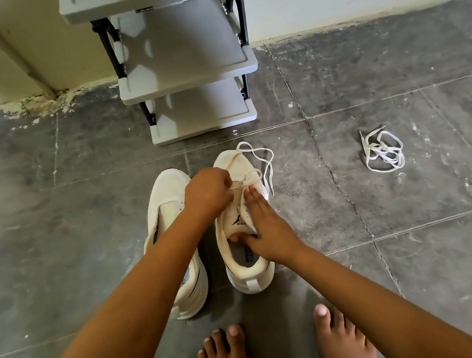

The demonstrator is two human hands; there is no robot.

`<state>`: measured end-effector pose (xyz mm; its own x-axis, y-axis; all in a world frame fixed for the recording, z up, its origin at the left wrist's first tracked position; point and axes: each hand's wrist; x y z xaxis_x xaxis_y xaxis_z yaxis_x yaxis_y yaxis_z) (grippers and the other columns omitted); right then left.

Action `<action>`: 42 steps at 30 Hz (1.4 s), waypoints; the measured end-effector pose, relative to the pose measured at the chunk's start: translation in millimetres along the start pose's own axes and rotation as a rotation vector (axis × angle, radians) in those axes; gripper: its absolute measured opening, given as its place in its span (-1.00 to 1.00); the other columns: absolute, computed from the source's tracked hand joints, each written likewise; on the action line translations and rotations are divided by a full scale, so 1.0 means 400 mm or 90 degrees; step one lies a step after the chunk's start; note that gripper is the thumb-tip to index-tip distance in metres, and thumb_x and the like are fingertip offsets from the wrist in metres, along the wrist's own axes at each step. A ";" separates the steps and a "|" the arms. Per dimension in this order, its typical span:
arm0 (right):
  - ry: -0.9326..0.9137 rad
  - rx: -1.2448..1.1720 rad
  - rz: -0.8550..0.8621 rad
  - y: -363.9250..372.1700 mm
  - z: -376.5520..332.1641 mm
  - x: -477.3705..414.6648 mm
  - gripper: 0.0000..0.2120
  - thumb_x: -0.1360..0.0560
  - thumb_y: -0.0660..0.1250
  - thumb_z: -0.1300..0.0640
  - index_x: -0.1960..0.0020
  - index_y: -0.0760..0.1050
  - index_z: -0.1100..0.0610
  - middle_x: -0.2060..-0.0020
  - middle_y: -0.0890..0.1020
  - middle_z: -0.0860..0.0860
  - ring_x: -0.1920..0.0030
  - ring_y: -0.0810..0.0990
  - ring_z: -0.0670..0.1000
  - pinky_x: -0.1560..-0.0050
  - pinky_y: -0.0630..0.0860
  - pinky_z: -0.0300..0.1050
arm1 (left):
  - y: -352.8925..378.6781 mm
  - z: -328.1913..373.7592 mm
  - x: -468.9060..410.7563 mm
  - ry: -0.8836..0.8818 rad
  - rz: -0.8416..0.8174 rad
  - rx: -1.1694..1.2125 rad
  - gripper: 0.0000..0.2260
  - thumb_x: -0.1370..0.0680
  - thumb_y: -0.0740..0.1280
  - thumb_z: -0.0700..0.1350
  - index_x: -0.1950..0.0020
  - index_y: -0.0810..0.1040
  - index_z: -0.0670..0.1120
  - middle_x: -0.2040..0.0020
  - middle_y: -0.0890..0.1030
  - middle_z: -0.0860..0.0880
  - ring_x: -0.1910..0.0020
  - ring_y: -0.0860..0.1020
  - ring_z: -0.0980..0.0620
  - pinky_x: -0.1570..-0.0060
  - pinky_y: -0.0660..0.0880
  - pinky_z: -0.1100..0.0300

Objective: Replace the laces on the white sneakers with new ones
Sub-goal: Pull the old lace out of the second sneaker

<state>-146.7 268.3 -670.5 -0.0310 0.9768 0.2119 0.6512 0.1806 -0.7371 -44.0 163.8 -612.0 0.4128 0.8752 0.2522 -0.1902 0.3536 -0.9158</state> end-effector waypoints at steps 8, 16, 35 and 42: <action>0.012 0.026 -0.022 -0.003 0.000 -0.007 -0.10 -0.51 0.32 -0.07 -0.53 -0.24 0.20 -0.53 -0.18 0.08 -0.53 -0.16 0.01 -0.49 0.08 -0.11 | -0.036 0.035 -0.012 0.027 -0.061 0.022 -0.87 -0.54 0.31 -0.16 0.03 0.60 -0.19 0.06 0.61 -0.14 0.07 0.57 -0.08 0.14 0.45 0.15; 0.008 0.035 -0.024 -0.007 -0.002 -0.006 -0.10 -0.51 0.29 -0.11 -0.52 -0.25 0.19 -0.53 -0.20 0.06 -0.53 -0.16 0.00 -0.45 0.08 -0.14 | -0.111 0.008 -0.005 -0.032 0.019 0.412 -0.88 -0.50 0.39 -0.18 0.00 0.61 -0.18 0.20 0.62 -0.05 0.23 0.57 0.03 0.17 0.53 0.19; 0.011 0.046 -0.007 -0.003 -0.003 -0.006 -0.09 -0.49 0.31 -0.15 -0.54 -0.20 0.19 -0.54 -0.15 0.08 -0.53 -0.10 0.02 -0.44 0.11 -0.13 | -0.073 0.030 -0.023 -0.006 0.167 0.080 -0.89 -0.50 0.37 -0.07 0.06 0.65 -0.06 0.07 0.65 -0.05 0.08 0.59 -0.07 0.19 0.44 0.15; 0.003 0.037 -0.004 0.000 -0.003 -0.004 -0.11 -0.50 0.30 -0.12 -0.53 -0.20 0.20 -0.54 -0.15 0.08 -0.53 -0.14 0.00 -0.46 0.01 -0.16 | -0.023 -0.020 0.001 -0.055 0.141 0.138 -0.79 -0.51 0.31 -0.19 -0.13 0.59 -0.09 -0.07 0.63 -0.10 -0.08 0.55 -0.12 -0.06 0.50 0.02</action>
<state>-145.9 266.5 -670.0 -0.0305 0.9751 0.2198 0.6062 0.1928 -0.7716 -35.1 158.2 -606.2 0.2651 0.9601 0.0885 -0.4561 0.2057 -0.8658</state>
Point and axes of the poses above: each hand's wrist, its own x-axis away from the middle knuckle, its own y-axis out of the palm, z = x × y
